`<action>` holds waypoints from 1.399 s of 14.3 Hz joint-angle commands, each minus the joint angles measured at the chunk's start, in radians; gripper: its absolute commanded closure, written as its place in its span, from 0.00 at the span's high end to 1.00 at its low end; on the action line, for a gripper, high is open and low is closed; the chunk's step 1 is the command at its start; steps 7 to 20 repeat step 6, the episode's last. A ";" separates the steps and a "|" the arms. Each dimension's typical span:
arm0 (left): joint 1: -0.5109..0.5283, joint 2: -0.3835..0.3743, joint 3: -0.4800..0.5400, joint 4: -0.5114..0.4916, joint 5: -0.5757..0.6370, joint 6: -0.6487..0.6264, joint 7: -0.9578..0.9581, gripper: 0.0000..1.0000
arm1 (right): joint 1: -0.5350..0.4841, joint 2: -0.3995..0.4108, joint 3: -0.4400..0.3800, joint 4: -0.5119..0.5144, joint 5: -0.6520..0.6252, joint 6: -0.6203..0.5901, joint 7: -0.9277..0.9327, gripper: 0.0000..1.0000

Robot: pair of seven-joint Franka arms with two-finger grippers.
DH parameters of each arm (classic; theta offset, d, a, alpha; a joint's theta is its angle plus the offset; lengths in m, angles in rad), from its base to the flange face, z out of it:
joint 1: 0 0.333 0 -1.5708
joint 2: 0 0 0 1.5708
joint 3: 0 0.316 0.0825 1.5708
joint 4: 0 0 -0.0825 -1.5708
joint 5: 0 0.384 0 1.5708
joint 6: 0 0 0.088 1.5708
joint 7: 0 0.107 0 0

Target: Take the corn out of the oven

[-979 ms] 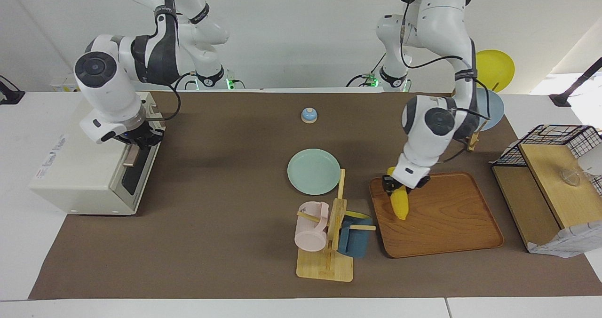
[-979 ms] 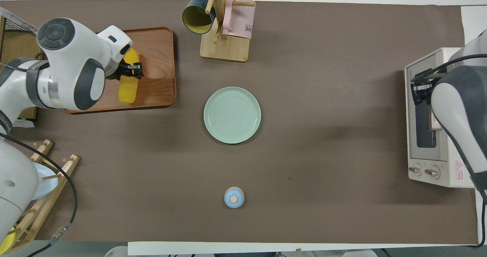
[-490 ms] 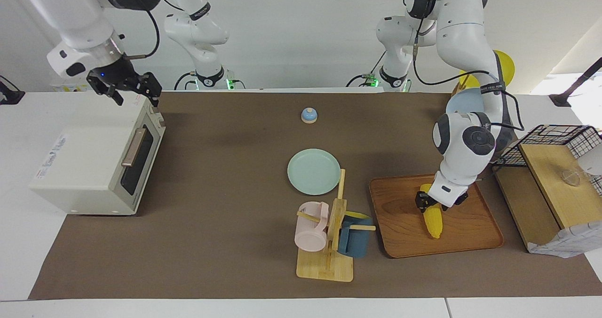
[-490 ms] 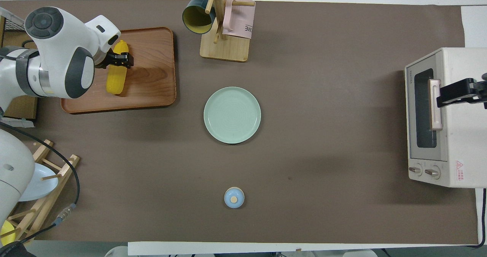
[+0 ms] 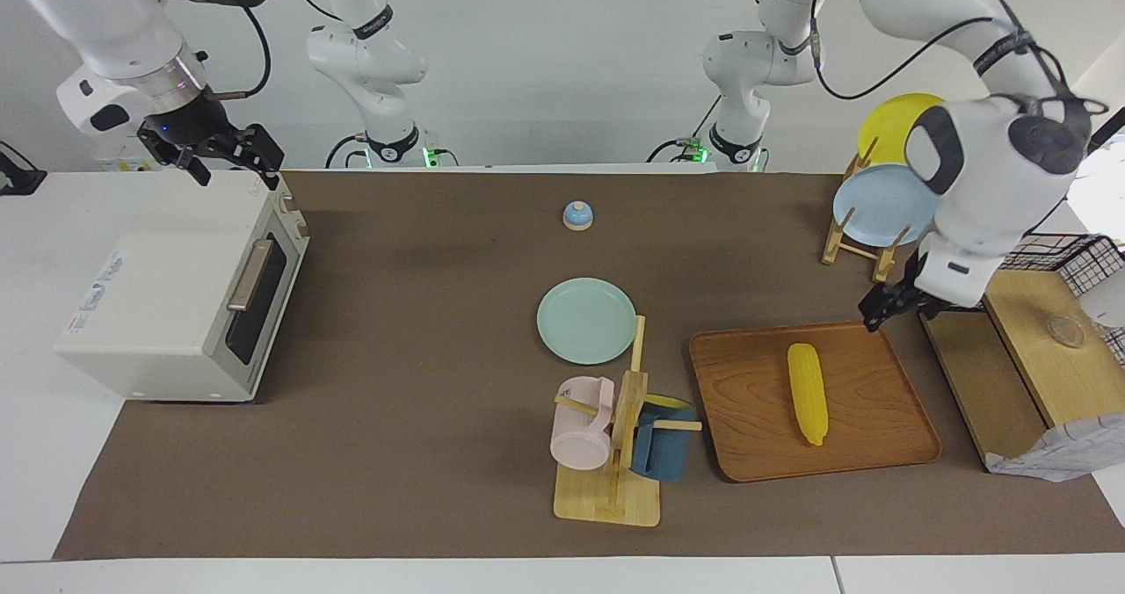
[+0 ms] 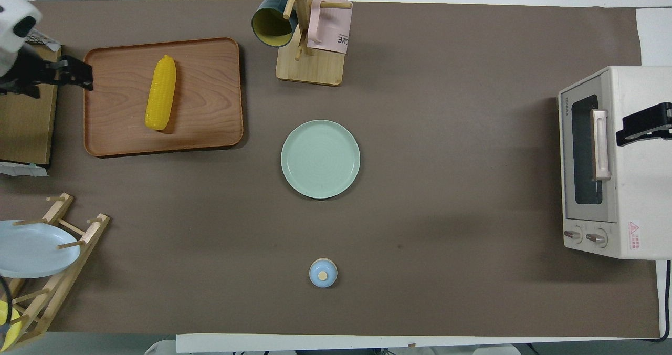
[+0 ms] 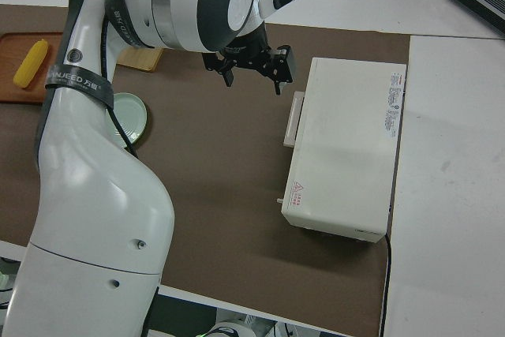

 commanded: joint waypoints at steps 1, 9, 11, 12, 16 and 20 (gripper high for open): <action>0.018 -0.049 -0.003 0.063 0.001 -0.167 0.112 1.00 | 0.039 0.020 -0.031 0.026 -0.010 -0.007 -0.017 1.00; 0.031 -0.070 -0.005 0.120 -0.044 -0.262 0.126 1.00 | 0.104 0.011 -0.085 0.028 -0.032 -0.008 -0.017 1.00; 0.031 -0.070 -0.005 0.120 -0.044 -0.262 0.126 1.00 | 0.104 0.011 -0.085 0.028 -0.032 -0.008 -0.017 1.00; 0.031 -0.070 -0.005 0.120 -0.044 -0.262 0.126 1.00 | 0.104 0.011 -0.085 0.028 -0.032 -0.008 -0.017 1.00; 0.031 -0.070 -0.005 0.120 -0.044 -0.262 0.126 1.00 | 0.104 0.011 -0.085 0.028 -0.032 -0.008 -0.017 1.00; 0.031 -0.070 -0.005 0.120 -0.044 -0.262 0.126 1.00 | 0.104 0.011 -0.085 0.028 -0.032 -0.008 -0.017 1.00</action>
